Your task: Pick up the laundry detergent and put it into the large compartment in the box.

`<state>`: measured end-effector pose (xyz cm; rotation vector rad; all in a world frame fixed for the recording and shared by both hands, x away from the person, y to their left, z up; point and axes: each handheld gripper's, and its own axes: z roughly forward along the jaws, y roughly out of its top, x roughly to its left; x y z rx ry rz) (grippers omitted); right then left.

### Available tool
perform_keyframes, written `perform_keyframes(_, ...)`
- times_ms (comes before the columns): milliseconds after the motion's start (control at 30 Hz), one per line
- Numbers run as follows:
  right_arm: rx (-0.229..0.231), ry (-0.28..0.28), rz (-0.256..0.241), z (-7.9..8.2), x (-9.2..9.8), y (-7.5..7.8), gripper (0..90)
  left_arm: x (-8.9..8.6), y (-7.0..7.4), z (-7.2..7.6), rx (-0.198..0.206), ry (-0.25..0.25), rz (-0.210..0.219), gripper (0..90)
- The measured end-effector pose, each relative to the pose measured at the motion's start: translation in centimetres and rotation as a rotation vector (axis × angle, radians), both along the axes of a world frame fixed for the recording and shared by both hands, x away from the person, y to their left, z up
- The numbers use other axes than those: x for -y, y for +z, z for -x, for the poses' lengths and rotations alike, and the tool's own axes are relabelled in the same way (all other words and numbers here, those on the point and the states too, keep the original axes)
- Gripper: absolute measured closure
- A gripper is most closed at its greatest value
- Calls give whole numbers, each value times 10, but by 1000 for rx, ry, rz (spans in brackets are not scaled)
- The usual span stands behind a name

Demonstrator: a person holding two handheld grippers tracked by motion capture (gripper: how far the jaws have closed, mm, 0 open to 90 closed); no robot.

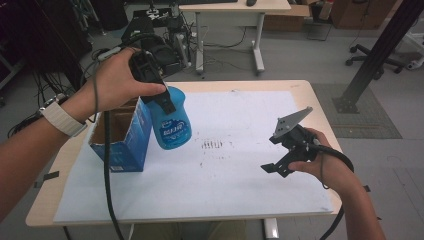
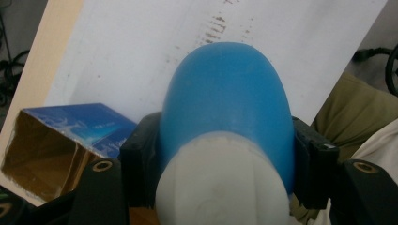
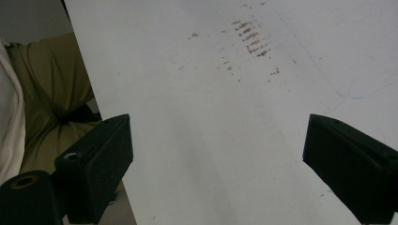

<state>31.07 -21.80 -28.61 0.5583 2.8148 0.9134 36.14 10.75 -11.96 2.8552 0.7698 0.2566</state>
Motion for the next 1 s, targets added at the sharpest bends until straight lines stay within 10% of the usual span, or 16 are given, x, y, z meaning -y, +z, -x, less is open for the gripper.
perform_keyframes(1000,3,20,0,-6,-6,1,89,-29,22,-16,2,302,1,378)
